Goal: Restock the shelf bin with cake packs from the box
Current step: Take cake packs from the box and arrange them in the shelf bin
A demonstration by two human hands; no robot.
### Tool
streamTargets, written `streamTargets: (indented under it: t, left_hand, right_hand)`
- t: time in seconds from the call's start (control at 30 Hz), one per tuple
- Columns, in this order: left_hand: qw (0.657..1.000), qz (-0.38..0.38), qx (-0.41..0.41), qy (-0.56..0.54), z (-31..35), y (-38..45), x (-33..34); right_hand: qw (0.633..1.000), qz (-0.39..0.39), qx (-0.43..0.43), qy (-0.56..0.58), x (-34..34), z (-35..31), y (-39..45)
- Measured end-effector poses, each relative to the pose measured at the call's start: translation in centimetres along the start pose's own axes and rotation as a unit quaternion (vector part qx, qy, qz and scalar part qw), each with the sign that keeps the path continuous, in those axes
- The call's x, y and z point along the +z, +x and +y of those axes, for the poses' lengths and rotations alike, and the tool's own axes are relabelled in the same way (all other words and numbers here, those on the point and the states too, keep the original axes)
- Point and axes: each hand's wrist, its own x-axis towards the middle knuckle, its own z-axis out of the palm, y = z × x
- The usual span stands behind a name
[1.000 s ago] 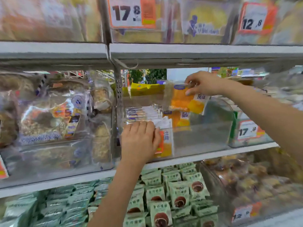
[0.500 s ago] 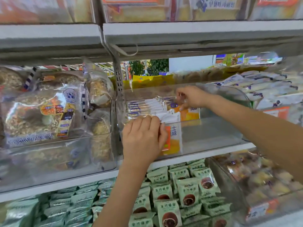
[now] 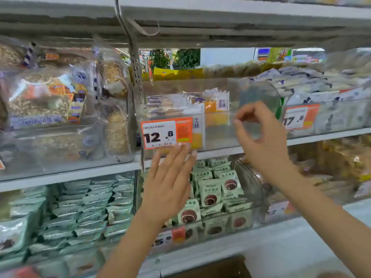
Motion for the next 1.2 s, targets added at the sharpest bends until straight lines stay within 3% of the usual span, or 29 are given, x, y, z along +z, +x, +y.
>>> streamTargets:
  t: [0.07,0.13,0.27,0.4,0.5,0.57,0.6,0.67,0.7,0.77,0.83,0.9,1.0,1.03,1.07,1.1,1.17,1.2]
  left_hand:
    - [0.996,-0.072,-0.016,-0.057,3.3,-6.1,-0.7]
    - [0.975,-0.178,-0.089,-0.096,6.1,-12.3,-0.8]
    - [0.901,-0.377,-0.177,-0.122,10.5,-23.8,-1.4]
    - [0.793,-0.528,-0.256,-0.162,14.5,-28.5,-1.6]
    - [0.689,-0.609,-0.372,-0.127,15.6,-32.0,-2.1]
    - [0.634,-0.633,-0.434,-0.094,15.2,-34.0,-3.2]
    - [0.611,-0.638,-0.461,-0.086,14.9,-34.5,-3.7]
    - [0.569,-0.624,-0.527,-0.101,14.2,-34.5,-4.2]
    - [0.558,-0.610,-0.551,-0.115,13.9,-34.5,-4.2]
    - [0.566,-0.589,-0.563,-0.124,13.4,-34.3,-4.2]
    - [0.586,-0.566,-0.567,-0.123,12.9,-34.4,-4.1]
    - [0.598,-0.525,-0.591,-0.134,12.8,-34.2,-4.0]
    - [0.618,-0.467,-0.617,-0.142,13.3,-33.0,-3.8]
    - [0.609,-0.465,-0.625,-0.147,13.6,-32.5,-3.6]
    - [0.578,-0.466,-0.649,-0.162,13.9,-32.1,-3.4]
    - [0.508,-0.460,-0.701,-0.197,14.2,-31.5,-3.1]
    - [0.267,-0.393,-0.816,-0.329,14.7,-30.3,-2.6]
    - [0.166,-0.337,-0.840,-0.392,14.7,-30.0,-2.5]
  right_hand:
    - [0.997,-0.042,0.059,0.019,0.4,0.6,-7.3]
    - [0.974,-0.154,0.161,0.035,1.9,1.7,-14.5]
    - [0.872,-0.367,0.325,-0.013,4.7,4.3,-28.0]
    - [0.750,-0.558,0.350,-0.059,7.1,4.8,-36.0]
    - [0.694,-0.617,0.368,-0.045,9.5,4.3,-39.1]
    - [0.674,-0.590,0.440,-0.054,11.4,4.4,-40.8]
    - [0.647,-0.562,0.513,-0.051,12.4,4.6,-41.7]
    - [0.542,-0.477,0.692,-0.003,14.0,4.7,-43.5]
    - [0.491,-0.428,0.758,0.036,14.6,4.3,-44.0]
    - [0.455,-0.323,0.823,0.100,15.8,4.2,-45.1]
    - [0.469,-0.234,0.839,0.144,16.2,4.2,-45.4]
    - [0.511,-0.192,0.823,0.157,15.4,4.3,-44.9]
    - [0.576,-0.188,0.774,0.180,12.3,4.2,-43.2]
    - [0.590,-0.192,0.759,0.198,11.0,3.8,-42.5]
    - [0.596,-0.187,0.748,0.224,9.9,3.4,-41.9]
    - [0.594,-0.172,0.740,0.266,8.9,2.9,-41.3]
    - [0.571,-0.162,0.725,0.349,7.5,1.7,-40.3]
    - [0.560,-0.183,0.718,0.370,7.0,1.3,-39.9]
